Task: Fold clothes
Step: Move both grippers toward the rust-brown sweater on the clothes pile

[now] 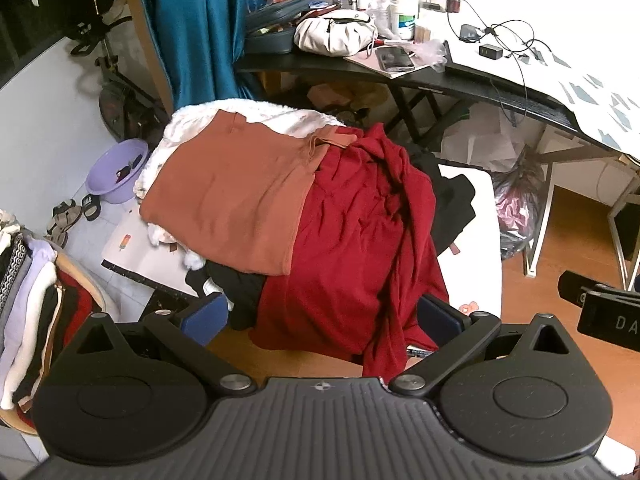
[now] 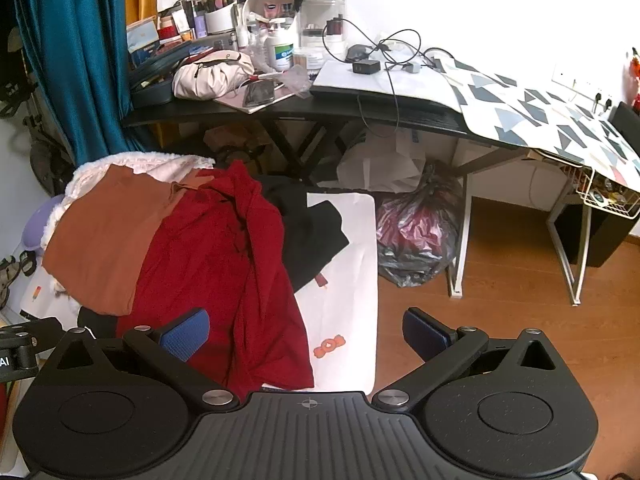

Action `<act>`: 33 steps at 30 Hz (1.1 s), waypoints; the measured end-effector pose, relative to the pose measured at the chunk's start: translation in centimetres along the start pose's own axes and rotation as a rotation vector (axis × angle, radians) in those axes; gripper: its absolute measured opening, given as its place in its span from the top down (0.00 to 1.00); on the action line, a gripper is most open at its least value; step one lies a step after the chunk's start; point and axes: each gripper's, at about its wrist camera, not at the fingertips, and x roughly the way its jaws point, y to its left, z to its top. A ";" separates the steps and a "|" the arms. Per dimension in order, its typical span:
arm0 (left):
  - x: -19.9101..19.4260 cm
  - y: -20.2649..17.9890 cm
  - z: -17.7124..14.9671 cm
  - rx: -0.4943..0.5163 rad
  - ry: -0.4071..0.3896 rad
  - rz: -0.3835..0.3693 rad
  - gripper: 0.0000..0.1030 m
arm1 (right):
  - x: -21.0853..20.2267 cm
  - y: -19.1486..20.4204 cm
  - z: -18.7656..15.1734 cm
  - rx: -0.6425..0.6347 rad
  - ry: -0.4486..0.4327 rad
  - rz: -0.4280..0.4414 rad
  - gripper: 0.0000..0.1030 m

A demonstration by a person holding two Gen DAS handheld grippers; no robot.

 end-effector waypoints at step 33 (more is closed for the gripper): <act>0.3 1.7 -0.2 -0.063 0.008 0.040 0.00 | 0.6 0.6 0.2 -0.013 -0.004 0.007 0.01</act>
